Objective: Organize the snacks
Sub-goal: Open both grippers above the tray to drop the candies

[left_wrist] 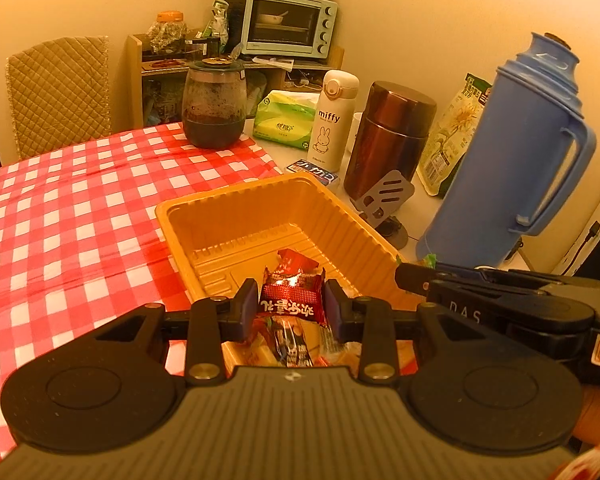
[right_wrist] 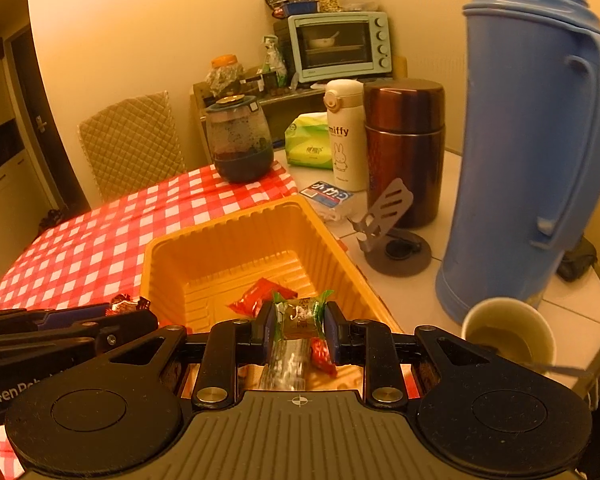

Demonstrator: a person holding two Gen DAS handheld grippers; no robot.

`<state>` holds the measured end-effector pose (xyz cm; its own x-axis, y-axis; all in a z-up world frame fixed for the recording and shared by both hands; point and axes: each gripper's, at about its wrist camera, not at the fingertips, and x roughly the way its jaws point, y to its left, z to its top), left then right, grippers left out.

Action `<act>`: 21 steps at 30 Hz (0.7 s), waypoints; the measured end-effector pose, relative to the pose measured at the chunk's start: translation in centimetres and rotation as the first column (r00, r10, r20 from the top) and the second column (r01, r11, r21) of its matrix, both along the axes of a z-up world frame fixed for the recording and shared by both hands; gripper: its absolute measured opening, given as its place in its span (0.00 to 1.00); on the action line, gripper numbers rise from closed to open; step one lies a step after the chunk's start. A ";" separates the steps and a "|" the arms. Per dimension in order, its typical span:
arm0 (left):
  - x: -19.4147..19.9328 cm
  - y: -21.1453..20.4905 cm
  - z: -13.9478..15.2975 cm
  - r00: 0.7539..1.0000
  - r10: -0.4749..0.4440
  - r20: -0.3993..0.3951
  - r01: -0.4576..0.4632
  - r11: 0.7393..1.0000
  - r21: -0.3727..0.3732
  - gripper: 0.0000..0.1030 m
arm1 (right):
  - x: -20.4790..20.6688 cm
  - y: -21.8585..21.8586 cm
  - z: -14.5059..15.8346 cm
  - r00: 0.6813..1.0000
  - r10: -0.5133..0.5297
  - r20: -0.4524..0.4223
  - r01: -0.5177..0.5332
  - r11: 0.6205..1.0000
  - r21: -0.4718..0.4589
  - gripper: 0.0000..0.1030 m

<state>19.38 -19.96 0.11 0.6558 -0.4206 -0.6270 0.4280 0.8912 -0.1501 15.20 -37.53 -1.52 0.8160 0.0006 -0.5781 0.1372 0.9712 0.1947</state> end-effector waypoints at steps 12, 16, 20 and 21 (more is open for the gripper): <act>4.7 -0.8 -1.2 1.000 -0.019 0.000 0.019 1.000 0.024 0.32 | 4.2 -0.6 -0.9 0.999 0.020 -0.032 -0.021 1.000 -0.020 0.26; 6.0 -0.9 -1.7 1.000 -0.028 -0.010 0.028 0.999 0.018 0.32 | 5.0 -0.7 -1.3 0.999 0.019 -0.042 -0.020 1.000 -0.019 0.26; 6.7 -1.2 -1.9 0.999 -0.049 0.017 0.048 0.999 0.023 0.33 | 5.3 -0.6 -1.6 0.999 0.018 -0.049 -0.019 1.000 -0.020 0.26; 6.9 -1.3 -2.0 0.998 -0.052 0.024 0.052 0.998 0.025 0.34 | 5.4 -0.6 -1.6 0.999 0.017 -0.050 -0.018 1.000 -0.020 0.26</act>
